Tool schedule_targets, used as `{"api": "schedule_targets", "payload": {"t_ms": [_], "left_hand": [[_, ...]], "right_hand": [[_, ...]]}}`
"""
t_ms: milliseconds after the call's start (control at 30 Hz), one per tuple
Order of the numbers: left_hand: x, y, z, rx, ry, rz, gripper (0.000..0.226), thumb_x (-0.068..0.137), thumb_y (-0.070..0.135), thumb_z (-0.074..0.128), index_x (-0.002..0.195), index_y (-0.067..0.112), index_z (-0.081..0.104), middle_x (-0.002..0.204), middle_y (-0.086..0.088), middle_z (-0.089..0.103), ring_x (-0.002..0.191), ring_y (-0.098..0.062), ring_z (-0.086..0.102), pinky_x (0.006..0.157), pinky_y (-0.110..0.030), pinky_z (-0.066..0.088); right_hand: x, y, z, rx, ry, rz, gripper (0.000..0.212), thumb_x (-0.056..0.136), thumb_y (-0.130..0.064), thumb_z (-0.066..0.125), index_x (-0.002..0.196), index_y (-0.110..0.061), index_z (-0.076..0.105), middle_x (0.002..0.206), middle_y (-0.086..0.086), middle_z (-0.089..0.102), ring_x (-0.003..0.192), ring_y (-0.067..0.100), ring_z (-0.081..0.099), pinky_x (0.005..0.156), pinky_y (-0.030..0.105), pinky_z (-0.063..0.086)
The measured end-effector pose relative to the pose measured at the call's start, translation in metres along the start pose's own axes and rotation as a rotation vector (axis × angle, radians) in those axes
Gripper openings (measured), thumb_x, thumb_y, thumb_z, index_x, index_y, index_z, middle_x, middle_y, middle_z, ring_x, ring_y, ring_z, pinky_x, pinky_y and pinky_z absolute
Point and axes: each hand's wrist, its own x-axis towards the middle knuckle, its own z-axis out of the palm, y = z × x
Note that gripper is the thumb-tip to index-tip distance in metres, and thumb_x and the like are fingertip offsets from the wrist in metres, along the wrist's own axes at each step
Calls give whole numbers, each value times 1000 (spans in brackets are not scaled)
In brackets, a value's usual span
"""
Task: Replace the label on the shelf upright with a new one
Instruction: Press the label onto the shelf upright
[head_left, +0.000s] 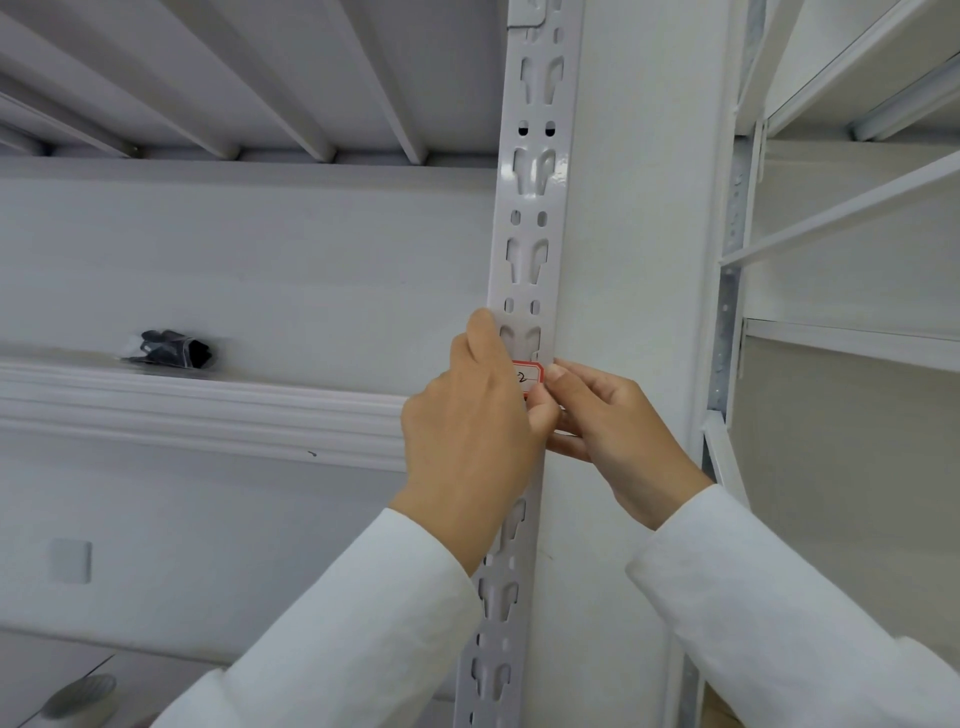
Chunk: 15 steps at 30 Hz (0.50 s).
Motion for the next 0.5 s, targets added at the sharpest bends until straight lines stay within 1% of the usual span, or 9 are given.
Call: {"api": "schedule_targets", "payload": {"t_ms": [67,100,200,233,300,333,500], "left_hand": [[1,1,1,4,-7,-12,56,92,39,42,137,16,21,123,0,51,90,-29,60,63,-30,35],[1,2,2,1,-7,-15,56,92,39,42,137,16,21,122,0,51,90,-29,60,63,-30,34],[0,0,1,-19,6,-4,57,91,40,42,138,16,21,121,0,52,89,-28,61,63,-30,37],[0,-2,0,-24,8,6,59,91,41,42,139,16,20,122,0,52,90,-28,61,64,-30,38],[-1,-6,-1,-43,5,21,61,90,43,44,140,18,20,122,1,54,91,-28,62,66,-31,40],[-1,-7,-2,-61,0,23,61,89,44,45,139,20,20,121,2,55,91,-28,62,66,-31,40],[0,-5,-3,-92,-15,12,63,85,48,51,136,22,23,119,5,56,90,-26,62,65,-29,37]], "right_hand": [[-1,-1,1,4,-2,-1,30,97,-23,44,112,-9,66,110,6,69,83,7,67,76,24,57],[-1,0,1,1,0,-1,30,97,-23,44,112,-9,66,109,6,69,83,8,67,75,23,57],[-1,-1,0,-16,6,1,31,97,-25,44,114,-10,65,120,7,64,91,11,67,77,25,57],[-1,-1,0,-13,2,3,31,97,-25,44,113,-9,65,116,7,66,89,11,68,77,25,57],[-2,-2,0,11,-11,6,30,98,-23,43,110,-9,66,100,4,72,80,9,68,72,23,58],[-2,-2,0,20,-16,6,29,98,-22,43,110,-9,66,95,2,73,78,9,69,70,21,57],[-2,-2,0,29,-25,14,30,98,-24,44,114,-11,65,99,2,73,82,8,70,72,22,57]]}}
